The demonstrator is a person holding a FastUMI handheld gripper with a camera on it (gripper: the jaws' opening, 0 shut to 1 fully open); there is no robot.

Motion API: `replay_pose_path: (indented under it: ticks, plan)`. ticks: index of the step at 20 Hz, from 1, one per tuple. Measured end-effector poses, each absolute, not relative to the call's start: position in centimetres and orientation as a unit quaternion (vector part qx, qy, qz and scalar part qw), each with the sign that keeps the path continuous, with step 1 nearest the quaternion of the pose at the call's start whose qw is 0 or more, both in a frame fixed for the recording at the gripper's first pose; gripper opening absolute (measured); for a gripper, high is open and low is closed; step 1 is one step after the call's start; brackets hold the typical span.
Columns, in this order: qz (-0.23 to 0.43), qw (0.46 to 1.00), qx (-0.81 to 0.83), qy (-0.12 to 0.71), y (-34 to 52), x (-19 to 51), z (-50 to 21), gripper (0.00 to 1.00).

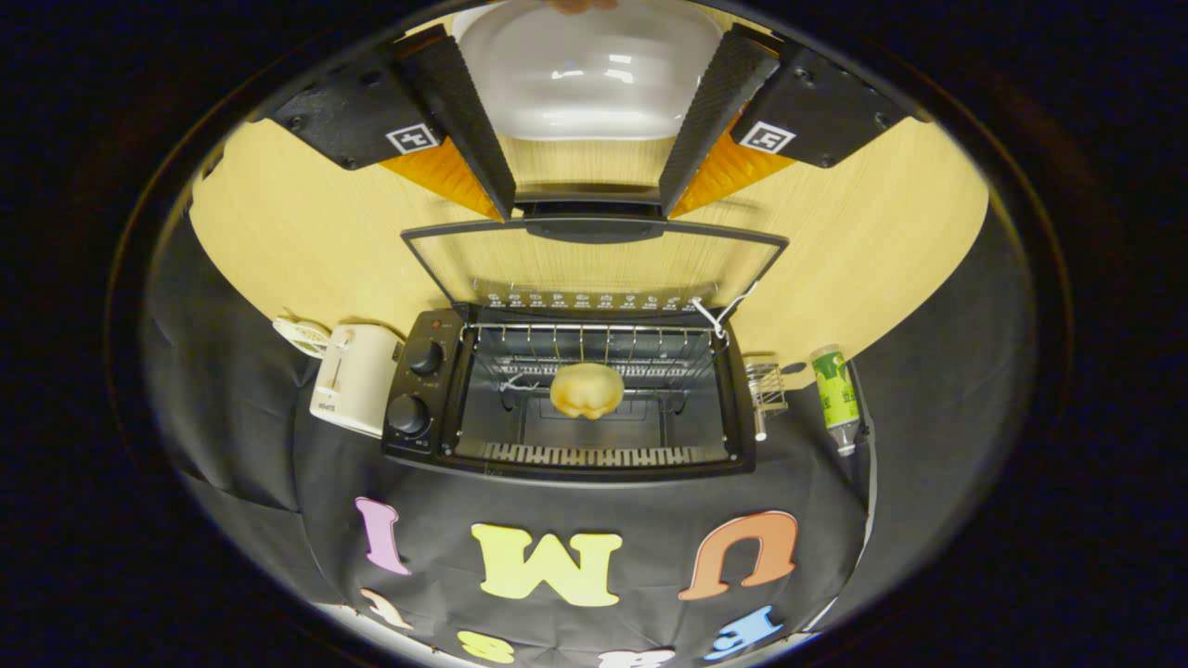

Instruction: Open the toaster oven, put the food inside, and close the toaster oven door.

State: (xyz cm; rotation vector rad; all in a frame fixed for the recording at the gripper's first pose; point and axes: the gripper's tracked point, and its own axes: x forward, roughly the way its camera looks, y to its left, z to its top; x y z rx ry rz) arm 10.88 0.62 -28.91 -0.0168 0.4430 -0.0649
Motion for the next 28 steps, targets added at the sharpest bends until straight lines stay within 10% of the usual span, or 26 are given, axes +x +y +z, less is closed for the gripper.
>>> replay_pose_path:
  ticks: [28]
  plan:
    - [-0.03, 0.982, 0.023, 0.185, 1.0, 12.4, -24.0, 1.0]
